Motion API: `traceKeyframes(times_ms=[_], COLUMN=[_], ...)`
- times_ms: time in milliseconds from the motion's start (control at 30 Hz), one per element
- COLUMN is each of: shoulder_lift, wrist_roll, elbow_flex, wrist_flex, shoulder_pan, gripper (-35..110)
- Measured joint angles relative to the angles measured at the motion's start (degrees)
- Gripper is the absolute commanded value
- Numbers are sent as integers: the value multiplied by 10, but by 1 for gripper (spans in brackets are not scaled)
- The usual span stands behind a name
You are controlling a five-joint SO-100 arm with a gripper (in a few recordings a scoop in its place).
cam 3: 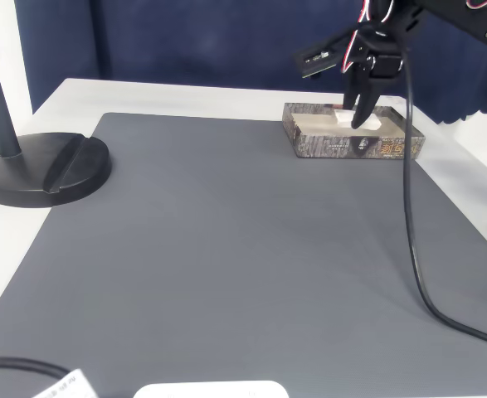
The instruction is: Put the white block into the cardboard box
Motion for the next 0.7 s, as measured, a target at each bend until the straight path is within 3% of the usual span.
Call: traceKeyframes(times_ms=[700], shoulder_lift=[-56], wrist_roll=[-1], elbow_flex=[-50], wrist_flex=[-25], shoulder_pan=[-10], gripper=[8])
